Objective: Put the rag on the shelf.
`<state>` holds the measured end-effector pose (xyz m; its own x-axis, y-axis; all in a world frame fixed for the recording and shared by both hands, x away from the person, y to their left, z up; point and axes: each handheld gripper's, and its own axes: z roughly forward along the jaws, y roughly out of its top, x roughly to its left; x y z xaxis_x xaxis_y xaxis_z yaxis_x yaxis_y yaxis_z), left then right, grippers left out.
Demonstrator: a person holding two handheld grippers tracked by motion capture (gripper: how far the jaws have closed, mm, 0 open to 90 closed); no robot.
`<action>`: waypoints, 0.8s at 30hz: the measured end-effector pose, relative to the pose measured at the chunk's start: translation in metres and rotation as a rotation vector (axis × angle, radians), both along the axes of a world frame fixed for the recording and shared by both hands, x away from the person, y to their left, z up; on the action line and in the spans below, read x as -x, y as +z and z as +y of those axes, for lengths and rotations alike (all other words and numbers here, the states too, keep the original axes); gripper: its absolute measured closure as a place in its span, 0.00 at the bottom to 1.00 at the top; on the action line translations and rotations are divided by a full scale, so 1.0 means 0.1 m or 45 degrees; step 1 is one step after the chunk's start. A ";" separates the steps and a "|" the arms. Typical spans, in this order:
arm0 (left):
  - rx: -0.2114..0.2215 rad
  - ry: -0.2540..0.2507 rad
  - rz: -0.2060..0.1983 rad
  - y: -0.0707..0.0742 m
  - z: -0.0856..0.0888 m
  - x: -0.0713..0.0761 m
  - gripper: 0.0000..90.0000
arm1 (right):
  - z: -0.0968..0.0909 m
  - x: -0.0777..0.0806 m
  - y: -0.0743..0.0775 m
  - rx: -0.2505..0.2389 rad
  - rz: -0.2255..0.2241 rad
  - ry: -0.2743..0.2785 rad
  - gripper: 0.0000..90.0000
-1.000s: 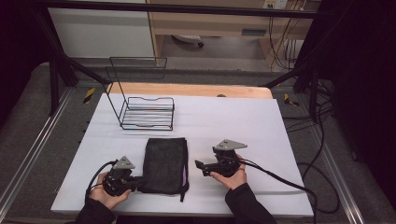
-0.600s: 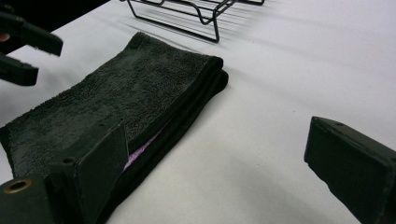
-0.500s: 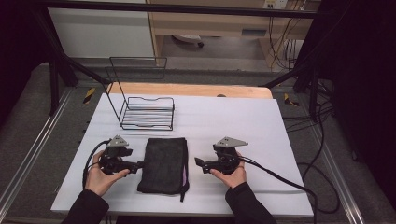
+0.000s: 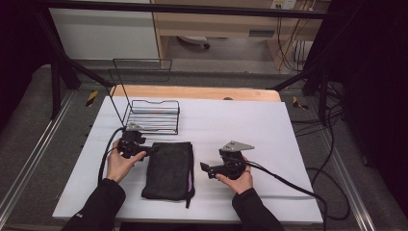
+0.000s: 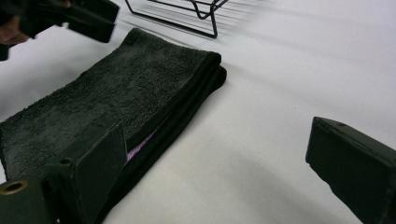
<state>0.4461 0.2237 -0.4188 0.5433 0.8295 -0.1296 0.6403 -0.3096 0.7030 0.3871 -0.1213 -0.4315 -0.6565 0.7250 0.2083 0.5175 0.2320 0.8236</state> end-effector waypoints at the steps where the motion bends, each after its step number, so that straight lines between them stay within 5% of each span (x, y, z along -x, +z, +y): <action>1: 0.003 0.009 0.000 -0.02 0.00 -0.03 0.38 | 0.00 0.00 0.00 0.000 0.003 -0.004 0.07; 10: -0.019 0.000 0.104 -0.19 -0.02 -0.10 0.60 | 0.06 -0.06 0.00 0.002 0.023 0.013 0.08; 16: 0.032 -0.028 0.161 -0.21 0.00 -0.11 0.70 | 0.22 -0.18 0.01 0.018 0.051 0.030 0.12; 24: 0.047 -0.035 0.148 -0.23 -0.01 -0.08 0.81 | 0.61 -0.55 -0.06 0.037 0.103 0.004 0.25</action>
<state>0.4539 0.2231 -0.4416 0.5455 0.8079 -0.2230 0.7097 -0.3037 0.6357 0.4423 -0.0601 -0.4379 -0.6407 0.7293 0.2401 0.5816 0.2569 0.7718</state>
